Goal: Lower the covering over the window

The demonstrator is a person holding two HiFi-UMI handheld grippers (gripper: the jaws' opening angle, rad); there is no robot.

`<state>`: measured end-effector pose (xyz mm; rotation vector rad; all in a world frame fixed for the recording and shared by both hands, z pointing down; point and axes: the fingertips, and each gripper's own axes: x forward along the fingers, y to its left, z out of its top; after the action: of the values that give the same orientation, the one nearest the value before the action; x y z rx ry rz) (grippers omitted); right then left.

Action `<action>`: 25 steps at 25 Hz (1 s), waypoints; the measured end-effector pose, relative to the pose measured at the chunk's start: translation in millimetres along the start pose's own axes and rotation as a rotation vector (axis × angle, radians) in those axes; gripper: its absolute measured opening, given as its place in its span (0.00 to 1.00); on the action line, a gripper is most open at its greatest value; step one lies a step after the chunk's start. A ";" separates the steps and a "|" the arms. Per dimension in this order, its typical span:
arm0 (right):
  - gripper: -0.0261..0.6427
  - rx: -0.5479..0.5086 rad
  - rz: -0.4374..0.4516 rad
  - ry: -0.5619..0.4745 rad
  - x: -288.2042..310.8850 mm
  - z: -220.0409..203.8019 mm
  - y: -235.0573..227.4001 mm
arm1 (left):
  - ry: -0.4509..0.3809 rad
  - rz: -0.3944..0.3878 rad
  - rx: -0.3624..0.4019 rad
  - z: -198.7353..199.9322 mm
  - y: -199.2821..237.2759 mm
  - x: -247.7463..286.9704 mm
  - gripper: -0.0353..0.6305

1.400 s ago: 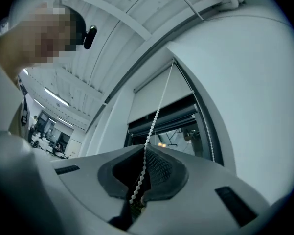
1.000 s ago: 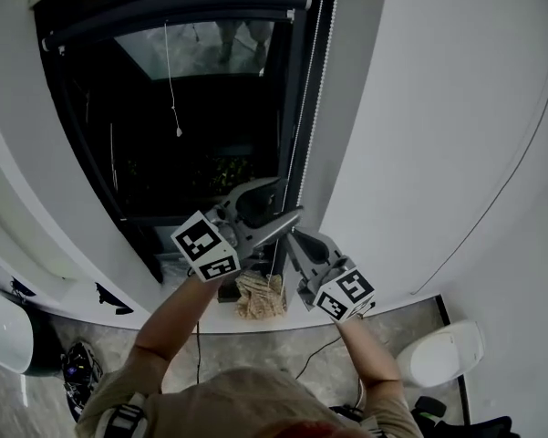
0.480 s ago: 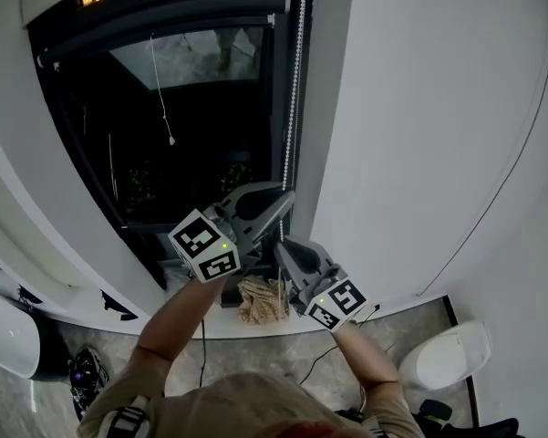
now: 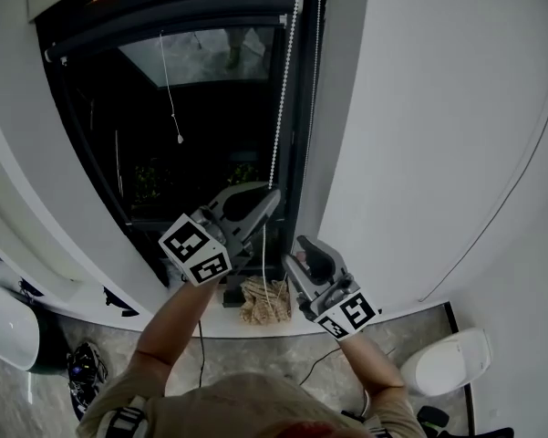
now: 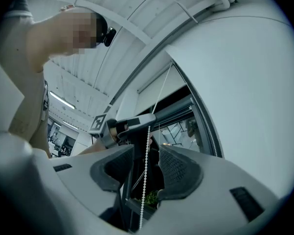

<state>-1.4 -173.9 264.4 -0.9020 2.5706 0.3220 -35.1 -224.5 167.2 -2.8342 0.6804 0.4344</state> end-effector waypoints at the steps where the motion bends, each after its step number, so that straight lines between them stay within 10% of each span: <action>1: 0.25 -0.001 -0.006 -0.008 -1.3 3.9 -2.5 | -0.003 0.001 -0.002 0.7 1.1 -1.4 0.09; 25: 0.25 -0.010 -0.130 0.026 -21.9 25.5 -7.8 | -0.063 -0.065 -0.099 20.5 -19.0 -18.3 0.09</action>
<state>26.6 -159.2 250.5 -1.0785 2.5209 0.2873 -46.6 -195.1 156.1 -2.9107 0.5674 0.5590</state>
